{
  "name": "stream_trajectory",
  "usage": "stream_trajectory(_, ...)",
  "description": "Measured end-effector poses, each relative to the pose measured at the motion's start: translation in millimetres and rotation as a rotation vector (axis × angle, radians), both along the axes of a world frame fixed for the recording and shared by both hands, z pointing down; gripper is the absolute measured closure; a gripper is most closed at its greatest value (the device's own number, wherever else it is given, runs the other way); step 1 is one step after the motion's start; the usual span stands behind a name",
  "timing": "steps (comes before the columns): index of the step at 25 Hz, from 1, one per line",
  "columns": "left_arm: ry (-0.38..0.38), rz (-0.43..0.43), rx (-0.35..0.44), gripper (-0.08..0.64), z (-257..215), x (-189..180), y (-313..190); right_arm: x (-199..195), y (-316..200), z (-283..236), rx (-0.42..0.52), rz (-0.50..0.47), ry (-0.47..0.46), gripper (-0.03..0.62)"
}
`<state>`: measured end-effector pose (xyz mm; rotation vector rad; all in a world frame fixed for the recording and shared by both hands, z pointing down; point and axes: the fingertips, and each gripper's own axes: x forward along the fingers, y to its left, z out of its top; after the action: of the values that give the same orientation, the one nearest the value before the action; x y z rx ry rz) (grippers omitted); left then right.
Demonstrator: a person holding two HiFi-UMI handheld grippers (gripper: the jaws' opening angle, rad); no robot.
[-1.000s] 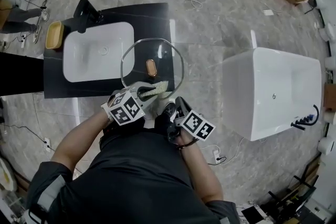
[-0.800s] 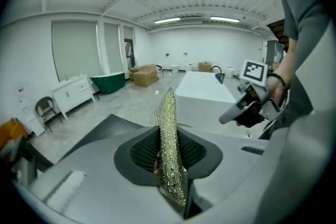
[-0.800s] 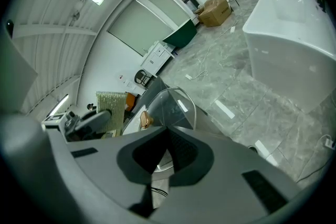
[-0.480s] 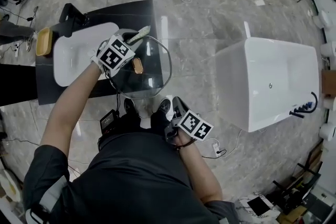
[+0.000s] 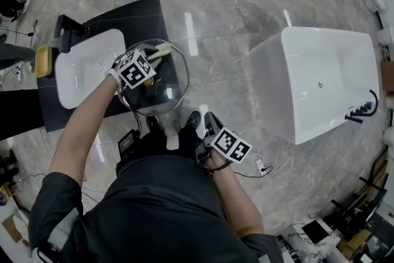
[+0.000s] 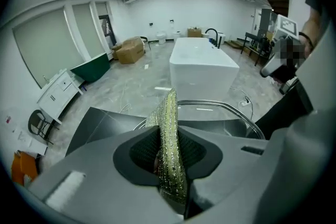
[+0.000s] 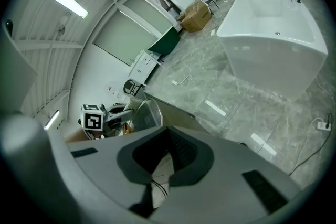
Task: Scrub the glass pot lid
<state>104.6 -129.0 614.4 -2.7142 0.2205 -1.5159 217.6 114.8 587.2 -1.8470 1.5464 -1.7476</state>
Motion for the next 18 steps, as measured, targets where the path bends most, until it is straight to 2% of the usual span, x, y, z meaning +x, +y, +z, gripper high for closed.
stream_trajectory(2,0.001,0.011,-0.027,0.485,-3.2,-3.5,4.3,-4.3,-8.8,0.3,0.005,-0.026,-0.004,0.584)
stream_trajectory(6,0.038,-0.045,-0.094,0.485,-10.6,-20.5,8.5,-17.7,-26.6,-1.8,0.017,-0.073,0.0,0.584)
stream_trajectory(15,0.132,-0.144,-0.151,0.485,-18.6,-59.6,4.5,-46.9,-39.4,-8.4,0.023,-0.134,0.013,0.584)
stream_trajectory(18,0.166,-0.179,-0.191,0.485,-20.9,-72.8,7.2,-54.3,-38.6,-9.2,0.021,-0.137,0.007,0.584)
